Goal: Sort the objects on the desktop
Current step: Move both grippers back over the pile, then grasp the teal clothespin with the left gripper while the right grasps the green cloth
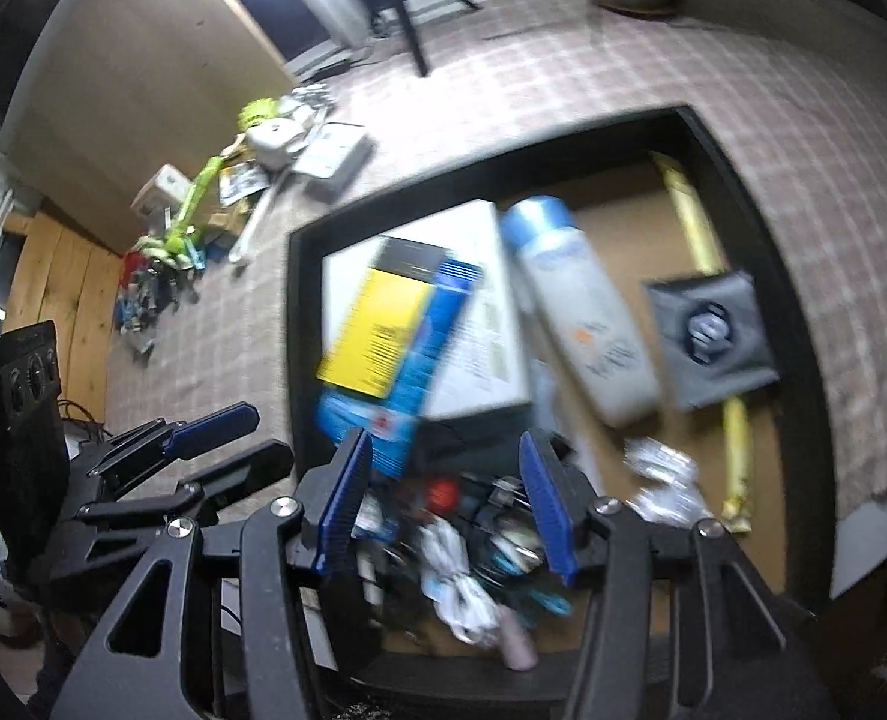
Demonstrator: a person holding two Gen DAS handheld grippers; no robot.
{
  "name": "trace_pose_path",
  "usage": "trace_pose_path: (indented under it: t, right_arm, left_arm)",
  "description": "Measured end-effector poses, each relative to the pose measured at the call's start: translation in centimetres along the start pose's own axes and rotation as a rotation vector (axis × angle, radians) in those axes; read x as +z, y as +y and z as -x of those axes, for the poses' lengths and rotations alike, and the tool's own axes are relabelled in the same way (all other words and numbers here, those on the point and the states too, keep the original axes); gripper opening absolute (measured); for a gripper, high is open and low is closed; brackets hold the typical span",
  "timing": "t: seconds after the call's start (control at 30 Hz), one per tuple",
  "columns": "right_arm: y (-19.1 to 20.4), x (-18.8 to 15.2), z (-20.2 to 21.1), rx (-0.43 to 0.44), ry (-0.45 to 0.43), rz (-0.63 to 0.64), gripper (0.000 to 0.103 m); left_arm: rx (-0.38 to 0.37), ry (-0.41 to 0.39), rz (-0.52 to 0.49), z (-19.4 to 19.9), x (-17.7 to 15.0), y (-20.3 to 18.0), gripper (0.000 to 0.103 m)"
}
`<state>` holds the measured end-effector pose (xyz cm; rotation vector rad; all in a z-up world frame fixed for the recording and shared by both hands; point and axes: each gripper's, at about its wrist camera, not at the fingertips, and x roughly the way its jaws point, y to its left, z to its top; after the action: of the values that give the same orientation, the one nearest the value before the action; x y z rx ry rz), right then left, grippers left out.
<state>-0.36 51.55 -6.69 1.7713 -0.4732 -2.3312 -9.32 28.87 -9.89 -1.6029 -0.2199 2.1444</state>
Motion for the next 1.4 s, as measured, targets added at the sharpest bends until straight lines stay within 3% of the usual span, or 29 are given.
trace_pose_path:
  t: [0.47,0.8,1.07,1.4]
  right_arm:
    - [15.2,6.8,-5.2,0.039,-0.026,0.223,0.051]
    - [27.8,12.2,-10.9,0.094,0.011,0.424,0.051]
    - [35.1,15.3,-16.8,0.117,0.076,0.523,0.051]
    - [38.7,17.6,-22.5,0.143,0.168,0.541,0.051]
  left_arm:
    - [0.169,-0.085,0.311,6.3,1.4,19.6,0.052]
    - [0.223,-0.135,0.541,9.3,0.9,31.2,0.052]
    - [0.283,-0.185,0.581,11.1,2.9,36.9,0.052]
    - [0.305,-0.145,0.508,10.5,5.9,40.4,0.052]
